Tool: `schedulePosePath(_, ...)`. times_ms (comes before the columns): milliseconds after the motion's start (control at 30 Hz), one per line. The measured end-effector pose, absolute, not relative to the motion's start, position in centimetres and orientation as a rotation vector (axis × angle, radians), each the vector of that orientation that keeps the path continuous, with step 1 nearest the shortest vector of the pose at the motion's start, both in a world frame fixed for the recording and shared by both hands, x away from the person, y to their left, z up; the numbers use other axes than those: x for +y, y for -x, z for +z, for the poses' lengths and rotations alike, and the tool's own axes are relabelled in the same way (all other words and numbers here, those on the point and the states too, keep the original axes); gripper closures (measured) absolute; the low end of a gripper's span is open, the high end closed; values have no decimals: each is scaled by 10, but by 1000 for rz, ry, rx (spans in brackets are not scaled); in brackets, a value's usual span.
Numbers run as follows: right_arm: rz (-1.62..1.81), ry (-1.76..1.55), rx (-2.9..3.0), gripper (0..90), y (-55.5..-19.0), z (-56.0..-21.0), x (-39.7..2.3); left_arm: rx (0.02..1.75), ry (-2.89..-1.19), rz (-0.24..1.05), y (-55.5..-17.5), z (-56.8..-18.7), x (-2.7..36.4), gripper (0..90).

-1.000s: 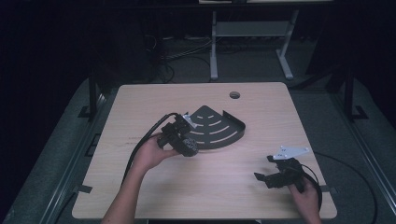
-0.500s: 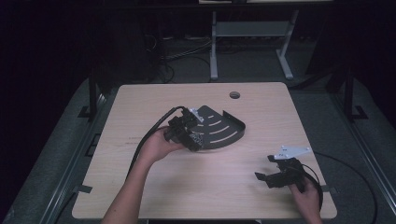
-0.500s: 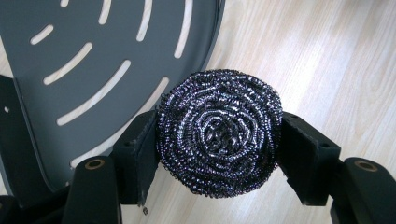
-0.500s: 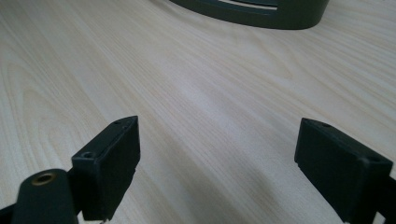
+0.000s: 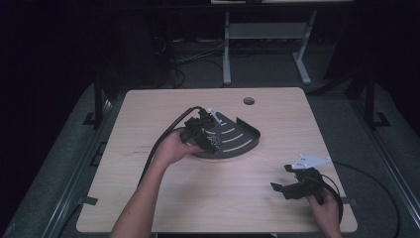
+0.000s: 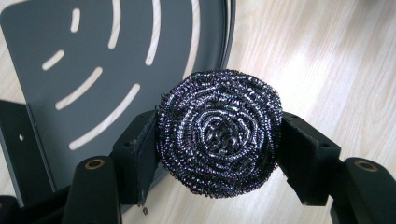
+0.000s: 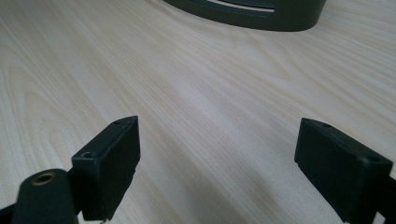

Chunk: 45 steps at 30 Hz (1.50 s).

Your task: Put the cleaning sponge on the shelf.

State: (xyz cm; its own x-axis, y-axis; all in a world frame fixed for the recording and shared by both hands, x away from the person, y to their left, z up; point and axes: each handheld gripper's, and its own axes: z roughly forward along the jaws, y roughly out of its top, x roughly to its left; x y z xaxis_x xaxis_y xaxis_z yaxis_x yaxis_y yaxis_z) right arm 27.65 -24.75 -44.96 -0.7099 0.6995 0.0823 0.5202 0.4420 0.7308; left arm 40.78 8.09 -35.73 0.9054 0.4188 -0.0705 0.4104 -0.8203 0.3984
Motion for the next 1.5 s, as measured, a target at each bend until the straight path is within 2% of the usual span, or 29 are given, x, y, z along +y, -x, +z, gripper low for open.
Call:
schedulePosePath(1000, 1128, -1056, 2461, 138, -277, -450, -248, 682, -2619, -12, -442, -359, 77, 339)
schedulePosePath(1500, 1139, -1055, 2463, 138, -278, -450, -247, 761, -2607, -12, -458, -371, 78, 339)
